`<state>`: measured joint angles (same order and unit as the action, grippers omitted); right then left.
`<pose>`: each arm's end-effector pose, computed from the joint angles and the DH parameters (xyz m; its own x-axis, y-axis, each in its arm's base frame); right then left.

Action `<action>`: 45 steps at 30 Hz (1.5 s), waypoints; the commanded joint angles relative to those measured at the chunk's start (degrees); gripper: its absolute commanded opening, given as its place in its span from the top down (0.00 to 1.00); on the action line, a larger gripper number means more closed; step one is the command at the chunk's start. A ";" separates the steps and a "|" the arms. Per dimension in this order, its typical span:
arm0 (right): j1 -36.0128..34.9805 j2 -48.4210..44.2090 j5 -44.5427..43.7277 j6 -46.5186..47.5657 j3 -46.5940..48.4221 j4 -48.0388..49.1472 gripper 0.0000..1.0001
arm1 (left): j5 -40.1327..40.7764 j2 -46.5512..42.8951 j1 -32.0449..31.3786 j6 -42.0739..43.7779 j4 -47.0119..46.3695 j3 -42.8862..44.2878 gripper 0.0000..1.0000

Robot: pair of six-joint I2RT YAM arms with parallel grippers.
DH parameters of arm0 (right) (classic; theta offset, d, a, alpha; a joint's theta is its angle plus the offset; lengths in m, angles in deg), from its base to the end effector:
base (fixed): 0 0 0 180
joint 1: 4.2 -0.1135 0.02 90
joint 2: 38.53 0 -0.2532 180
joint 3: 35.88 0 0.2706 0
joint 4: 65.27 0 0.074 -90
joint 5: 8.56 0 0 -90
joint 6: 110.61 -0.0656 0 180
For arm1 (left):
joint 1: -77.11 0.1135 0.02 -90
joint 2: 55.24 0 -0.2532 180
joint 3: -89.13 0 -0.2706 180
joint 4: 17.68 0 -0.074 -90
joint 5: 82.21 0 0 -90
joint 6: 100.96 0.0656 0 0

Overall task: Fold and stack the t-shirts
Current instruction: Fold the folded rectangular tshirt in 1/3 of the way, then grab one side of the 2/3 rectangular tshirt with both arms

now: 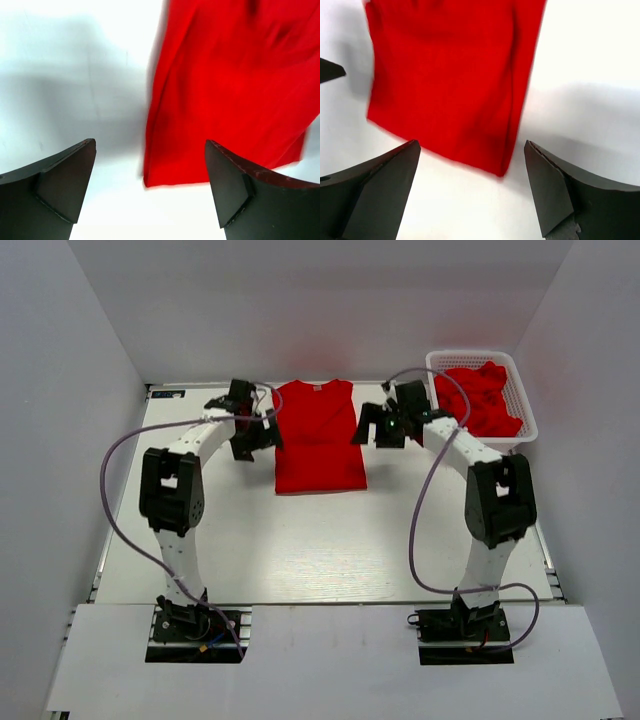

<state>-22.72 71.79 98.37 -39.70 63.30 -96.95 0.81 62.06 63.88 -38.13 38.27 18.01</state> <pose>0.4431 0.1686 0.2057 -0.7747 0.0705 -0.6284 -0.2678 0.8637 0.4269 0.4498 -0.1139 0.1734 -0.9079 -0.2522 -0.3348 -0.1532 0.9431 -0.2950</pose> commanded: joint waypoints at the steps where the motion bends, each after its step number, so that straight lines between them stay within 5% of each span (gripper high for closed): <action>1: -0.72 -5.64 0.92 0.63 -9.36 3.67 0.10 | -1.01 -9.27 -1.53 2.04 -3.66 -9.98 0.01; 7: -1.34 -8.72 0.82 0.55 -18.42 5.07 0.10 | -1.01 -14.02 -3.99 2.04 -8.50 -21.26 0.01; 17: -1.43 -4.33 4.51 0.02 -20.36 7.53 0.10 | 0.48 -10.34 -6.19 2.04 -9.12 -22.42 0.01; 23: -1.60 -3.10 5.04 -0.77 -21.85 9.81 0.10 | -0.05 -9.20 -7.24 2.04 -11.05 -25.76 0.11; 30: -1.60 -0.29 6.01 -1.74 -21.51 11.32 0.32 | -0.57 -7.43 -8.29 2.04 -11.67 -26.37 0.36; 36: -1.87 -0.11 7.86 -2.27 -22.29 12.02 0.78 | -1.71 -8.83 -8.82 1.52 -12.20 -29.09 0.61; 37: -1.78 -0.63 8.20 -2.27 -22.47 12.02 1.00 | -1.72 -9.36 -8.83 1.52 -12.20 -29.71 0.67; 40: -1.95 -4.14 9.70 -1.74 -25.45 13.95 1.00 | -2.33 -12.08 -8.83 1.52 -12.20 -29.71 0.99; 45: -2.74 -15.46 7.95 -1.21 -33.87 11.59 1.00 | -3.82 -20.07 -10.06 0.82 -9.30 -35.41 1.00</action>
<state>-24.82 64.10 106.11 -42.02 33.01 -83.97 -1.31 48.48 54.55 -36.93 25.13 -14.16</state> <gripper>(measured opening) 0.014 0.023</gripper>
